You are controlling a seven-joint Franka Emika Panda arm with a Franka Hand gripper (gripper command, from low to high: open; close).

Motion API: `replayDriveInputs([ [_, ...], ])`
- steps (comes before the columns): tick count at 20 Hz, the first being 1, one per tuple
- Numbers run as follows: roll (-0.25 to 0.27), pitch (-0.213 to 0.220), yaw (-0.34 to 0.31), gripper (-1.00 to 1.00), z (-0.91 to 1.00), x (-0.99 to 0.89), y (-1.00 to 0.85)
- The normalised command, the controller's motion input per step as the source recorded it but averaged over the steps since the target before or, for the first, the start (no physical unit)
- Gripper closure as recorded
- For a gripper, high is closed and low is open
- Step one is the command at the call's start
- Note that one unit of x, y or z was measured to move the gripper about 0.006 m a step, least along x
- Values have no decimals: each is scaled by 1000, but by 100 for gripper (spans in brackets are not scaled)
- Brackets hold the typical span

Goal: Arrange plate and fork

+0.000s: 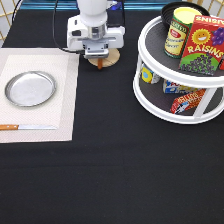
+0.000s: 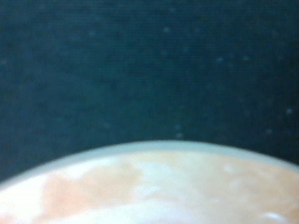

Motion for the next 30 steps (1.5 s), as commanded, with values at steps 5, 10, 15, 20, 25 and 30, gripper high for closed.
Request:
replayDriveInputs([
  [5, -30, -12, 19, 100, -33, -1, -5],
  [10, 25, -18, 10, 100, 565, -27, -216],
  [15, 96, -24, -84, 100, 615, -1, -531],
  [20, 56, -8, -197, 100, 331, -54, -395],
  [25, 15, -27, -281, 100, 15, -213, -227],
  [30, 50, -17, -301, 100, 0, -302, -143],
])
